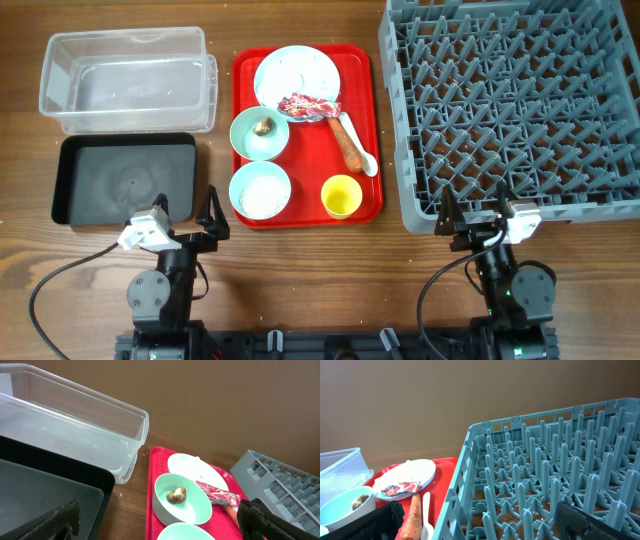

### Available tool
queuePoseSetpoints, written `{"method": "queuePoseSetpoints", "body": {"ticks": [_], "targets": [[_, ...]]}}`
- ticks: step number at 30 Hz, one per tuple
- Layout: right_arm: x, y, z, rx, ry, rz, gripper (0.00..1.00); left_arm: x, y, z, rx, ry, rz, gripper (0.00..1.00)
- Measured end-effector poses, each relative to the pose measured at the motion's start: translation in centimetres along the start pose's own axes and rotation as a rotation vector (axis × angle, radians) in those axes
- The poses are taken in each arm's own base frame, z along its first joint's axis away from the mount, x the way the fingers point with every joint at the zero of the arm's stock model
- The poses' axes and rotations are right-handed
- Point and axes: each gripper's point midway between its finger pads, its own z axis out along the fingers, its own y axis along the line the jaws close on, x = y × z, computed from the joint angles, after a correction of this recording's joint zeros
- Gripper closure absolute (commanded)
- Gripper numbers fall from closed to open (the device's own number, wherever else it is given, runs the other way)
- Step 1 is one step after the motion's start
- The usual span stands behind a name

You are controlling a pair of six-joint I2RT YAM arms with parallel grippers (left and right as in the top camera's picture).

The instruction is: Sort waste into correct bins and load items into the dishwasher rack

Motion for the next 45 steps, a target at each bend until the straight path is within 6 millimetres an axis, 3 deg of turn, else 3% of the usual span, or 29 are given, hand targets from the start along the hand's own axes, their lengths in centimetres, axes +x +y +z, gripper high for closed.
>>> {"method": "queuePoseSetpoints", "body": {"ticks": [36,37,40,42,43,45], "targets": [[-0.2,0.0,0.0,-0.001,-0.009,0.0,0.0,-0.1,0.0,0.0,0.001,-0.002,0.0,0.0],[-0.5,0.1,0.0,-0.004,-0.023,-0.001,0.0,-0.1,-0.1,0.0,0.003,-0.006,0.0,0.0],[-4.1,0.8,-0.3,-0.032,-0.173,-0.015,0.0,-1.3,-0.6,-0.1,0.023,-0.051,0.002,0.0],[-4.3,0.8,-0.4,-0.032,-0.178,-0.029,0.0,-2.1,-1.0,-0.3,0.031,-0.061,0.002,0.0],[-5.0,1.0,-0.5,-0.033,-0.188,-0.039,0.0,-3.1,-1.5,-0.5,0.04,-0.071,0.003,0.0],[-8.9,1.8,-1.6,-0.042,-0.265,-0.075,0.0,-6.6,-3.3,-1.6,0.071,-0.113,0.005,0.0]]}}
